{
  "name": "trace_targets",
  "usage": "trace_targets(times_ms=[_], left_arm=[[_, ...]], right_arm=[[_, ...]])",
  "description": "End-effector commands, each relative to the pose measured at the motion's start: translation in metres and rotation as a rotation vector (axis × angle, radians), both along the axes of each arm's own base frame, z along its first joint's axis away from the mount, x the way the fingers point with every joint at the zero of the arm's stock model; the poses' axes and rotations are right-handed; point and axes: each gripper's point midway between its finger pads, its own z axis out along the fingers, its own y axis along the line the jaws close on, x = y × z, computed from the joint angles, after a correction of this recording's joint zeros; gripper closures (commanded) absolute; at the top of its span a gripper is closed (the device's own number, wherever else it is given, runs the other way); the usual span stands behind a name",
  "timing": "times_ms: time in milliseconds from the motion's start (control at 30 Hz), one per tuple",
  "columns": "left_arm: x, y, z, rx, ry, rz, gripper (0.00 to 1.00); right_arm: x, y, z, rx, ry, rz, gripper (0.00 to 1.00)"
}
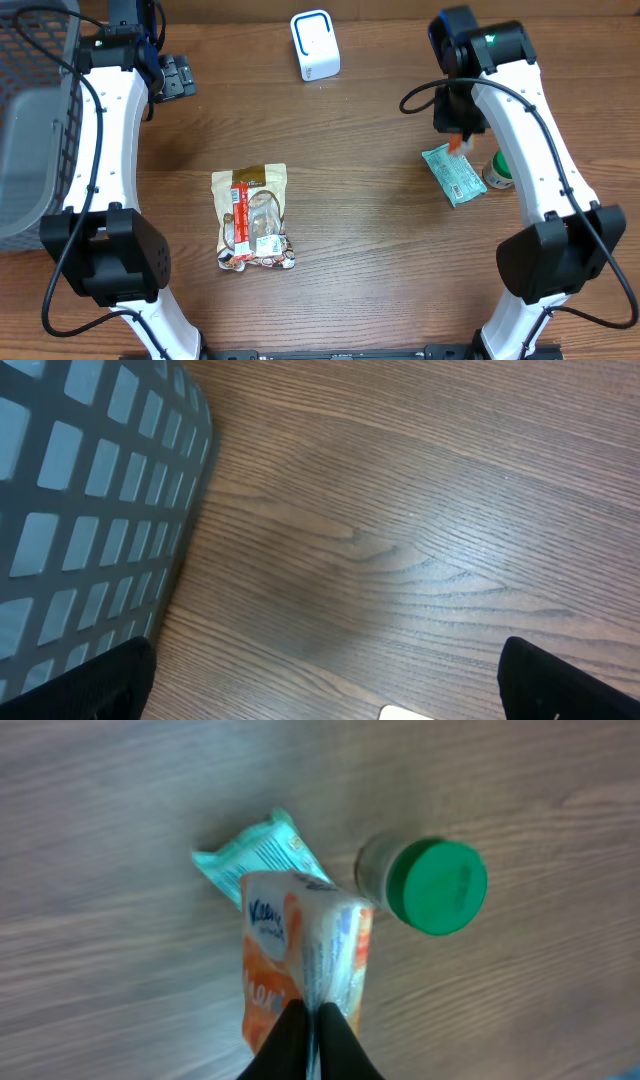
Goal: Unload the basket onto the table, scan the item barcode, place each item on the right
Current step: 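Carry the Kleenex pack right and release it near the wipes, then reach the right gripper to the snack bag and grasp the red stick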
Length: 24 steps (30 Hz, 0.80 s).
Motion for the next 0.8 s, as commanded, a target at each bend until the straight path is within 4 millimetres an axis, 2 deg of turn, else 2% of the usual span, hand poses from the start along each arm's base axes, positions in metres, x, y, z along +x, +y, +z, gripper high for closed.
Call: trace_targets(times_ms=[0, 167, 200, 233, 267, 333, 400, 433, 500, 600, 767], left_arm=[[0.001, 0.001, 0.001, 0.019, 0.003, -0.014, 0.00], [0.001, 0.001, 0.001, 0.019, 0.003, -0.014, 0.00], [0.001, 0.001, 0.001, 0.019, 0.003, -0.014, 0.00], [0.000, 0.001, 0.001, 0.019, 0.003, -0.014, 0.00], [0.000, 0.001, 0.001, 0.019, 0.003, -0.014, 0.00], [0.000, 0.001, 0.001, 0.019, 0.003, -0.014, 0.00], [0.000, 0.001, 0.001, 0.019, 0.003, -0.014, 0.00], [0.000, 0.001, 0.001, 0.019, 0.003, -0.014, 0.00], [0.001, 0.001, 0.001, 0.019, 0.003, -0.014, 0.00], [0.001, 0.001, 0.001, 0.019, 0.003, -0.014, 0.00], [0.000, 0.001, 0.001, 0.019, 0.003, -0.014, 0.00]], right_arm=[[-0.010, -0.011, -0.021, -0.003, 0.050, -0.040, 0.92], [-0.018, -0.018, -0.047, -0.013, 0.098, -0.055, 0.89], [-0.018, -0.018, -0.053, -0.012, 0.097, -0.055, 0.85], [-0.017, -0.018, -0.058, -0.012, 0.093, -0.055, 0.68], [-0.016, -0.018, -0.061, -0.010, 0.088, -0.056, 0.57], [-0.012, -0.014, -0.065, 0.011, 0.072, -0.056, 0.51], [-0.004, 0.013, -0.072, 0.165, 0.053, -0.050, 0.48], [0.001, 0.047, -0.073, 0.356, 0.048, -0.035, 0.47], [0.003, 0.075, -0.070, 0.506, 0.051, -0.016, 0.47], [0.003, 0.110, -0.066, 0.658, 0.053, 0.030, 0.48], [-0.008, 0.164, -0.073, 0.746, 0.069, 0.151, 0.48]])
